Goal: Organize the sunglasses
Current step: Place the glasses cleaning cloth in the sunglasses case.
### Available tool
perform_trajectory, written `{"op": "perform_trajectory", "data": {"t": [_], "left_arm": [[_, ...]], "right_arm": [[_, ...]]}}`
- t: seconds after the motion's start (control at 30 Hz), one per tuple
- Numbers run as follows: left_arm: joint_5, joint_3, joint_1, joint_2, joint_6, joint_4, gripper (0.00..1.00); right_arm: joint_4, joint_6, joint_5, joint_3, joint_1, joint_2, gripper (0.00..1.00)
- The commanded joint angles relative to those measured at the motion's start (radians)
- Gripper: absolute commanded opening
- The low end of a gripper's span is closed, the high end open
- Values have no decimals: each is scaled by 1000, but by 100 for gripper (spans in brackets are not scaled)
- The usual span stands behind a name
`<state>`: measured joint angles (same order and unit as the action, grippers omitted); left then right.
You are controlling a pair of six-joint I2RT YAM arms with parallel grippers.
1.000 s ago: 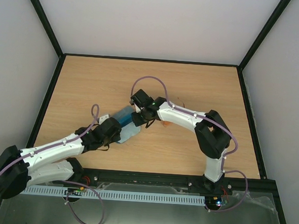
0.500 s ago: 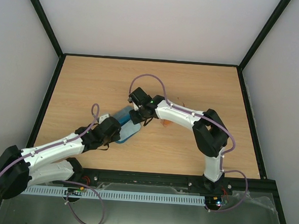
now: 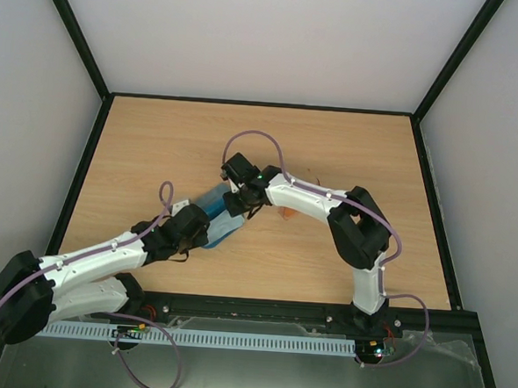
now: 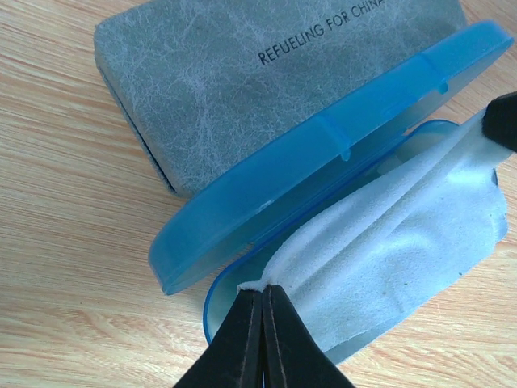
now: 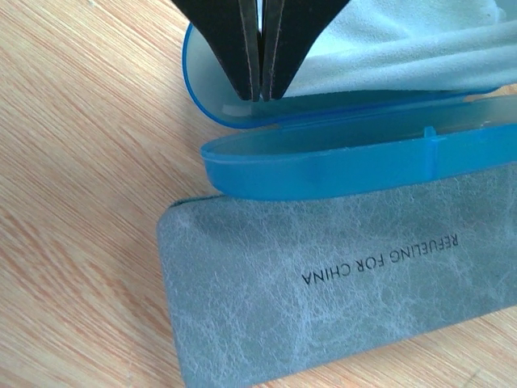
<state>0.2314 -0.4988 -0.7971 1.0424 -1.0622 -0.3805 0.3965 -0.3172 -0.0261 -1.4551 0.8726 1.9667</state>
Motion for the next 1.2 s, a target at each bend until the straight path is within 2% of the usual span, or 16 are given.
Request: {"op": "perform_trajectory", "data": {"t": [0.0, 1.17], "left_arm": [[-9, 26, 6, 16, 7, -7, 2], [-4, 33, 13, 38, 18, -4, 4]], "right_arm": [[46, 12, 14, -40, -4, 27, 1], [32, 7, 6, -47, -6, 73, 1]]}}
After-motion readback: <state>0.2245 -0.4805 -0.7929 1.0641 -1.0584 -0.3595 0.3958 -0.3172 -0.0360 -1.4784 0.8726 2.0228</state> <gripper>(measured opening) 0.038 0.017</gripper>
